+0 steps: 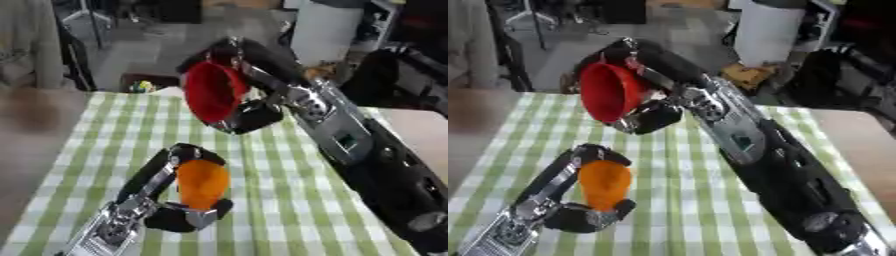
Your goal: Pour the contents of one cup into another cup.
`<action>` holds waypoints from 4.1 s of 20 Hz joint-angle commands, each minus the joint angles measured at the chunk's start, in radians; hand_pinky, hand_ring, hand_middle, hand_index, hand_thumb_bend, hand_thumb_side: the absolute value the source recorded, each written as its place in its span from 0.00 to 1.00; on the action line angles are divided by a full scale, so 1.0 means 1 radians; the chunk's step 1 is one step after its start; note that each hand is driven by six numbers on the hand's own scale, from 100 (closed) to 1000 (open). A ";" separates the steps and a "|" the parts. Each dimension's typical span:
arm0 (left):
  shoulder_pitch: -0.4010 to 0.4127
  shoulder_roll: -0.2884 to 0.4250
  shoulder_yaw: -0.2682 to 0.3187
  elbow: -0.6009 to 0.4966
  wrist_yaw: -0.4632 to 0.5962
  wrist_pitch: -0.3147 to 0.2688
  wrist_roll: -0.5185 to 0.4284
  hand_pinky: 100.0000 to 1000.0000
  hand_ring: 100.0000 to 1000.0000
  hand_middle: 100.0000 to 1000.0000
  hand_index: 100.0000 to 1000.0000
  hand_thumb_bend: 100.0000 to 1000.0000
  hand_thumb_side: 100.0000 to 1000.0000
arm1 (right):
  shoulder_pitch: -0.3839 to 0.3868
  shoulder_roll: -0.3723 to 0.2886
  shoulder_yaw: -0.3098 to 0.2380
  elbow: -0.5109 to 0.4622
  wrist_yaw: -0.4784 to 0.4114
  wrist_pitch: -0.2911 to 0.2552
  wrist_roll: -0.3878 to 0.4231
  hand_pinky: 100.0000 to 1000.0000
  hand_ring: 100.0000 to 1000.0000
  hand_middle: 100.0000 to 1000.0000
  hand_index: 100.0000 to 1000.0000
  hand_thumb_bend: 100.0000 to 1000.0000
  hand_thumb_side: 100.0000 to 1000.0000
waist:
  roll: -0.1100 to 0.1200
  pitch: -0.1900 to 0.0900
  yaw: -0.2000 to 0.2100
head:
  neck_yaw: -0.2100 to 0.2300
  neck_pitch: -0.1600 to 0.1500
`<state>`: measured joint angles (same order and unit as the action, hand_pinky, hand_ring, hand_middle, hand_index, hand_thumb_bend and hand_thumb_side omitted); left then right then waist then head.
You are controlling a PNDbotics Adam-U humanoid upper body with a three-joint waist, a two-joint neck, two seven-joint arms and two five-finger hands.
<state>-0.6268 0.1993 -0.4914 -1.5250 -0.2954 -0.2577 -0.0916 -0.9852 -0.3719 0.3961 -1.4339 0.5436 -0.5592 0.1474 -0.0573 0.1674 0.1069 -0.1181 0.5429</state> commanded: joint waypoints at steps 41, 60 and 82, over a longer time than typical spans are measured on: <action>-0.010 -0.003 0.019 -0.016 0.016 0.012 0.009 0.09 0.18 0.25 0.63 0.00 0.08 | -0.007 -0.005 0.014 -0.001 0.558 -0.158 -0.290 0.56 0.49 0.40 0.79 0.11 0.00 | 0.011 -0.019 -0.001 | 0.010 -0.012; -0.001 -0.003 0.062 0.151 -0.150 -0.071 0.153 0.13 0.22 0.27 0.64 0.17 0.14 | 0.047 -0.019 -0.012 -0.047 0.165 -0.036 -0.180 0.41 0.42 0.20 0.78 0.02 0.00 | 0.007 -0.012 -0.016 | 0.017 -0.015; 0.021 -0.025 0.167 0.340 -0.408 -0.150 0.453 0.59 0.69 0.78 0.84 1.00 0.69 | 0.180 -0.009 -0.051 -0.194 -0.169 0.099 -0.072 0.31 0.37 0.17 0.77 0.00 0.00 | -0.002 0.002 -0.045 | 0.020 -0.015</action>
<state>-0.5985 0.1583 -0.3361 -1.1608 -0.7221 -0.4168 0.3681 -0.7918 -0.3570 0.3642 -1.5981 0.4007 -0.4701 0.0783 -0.0640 0.1829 0.0619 -0.1015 0.5392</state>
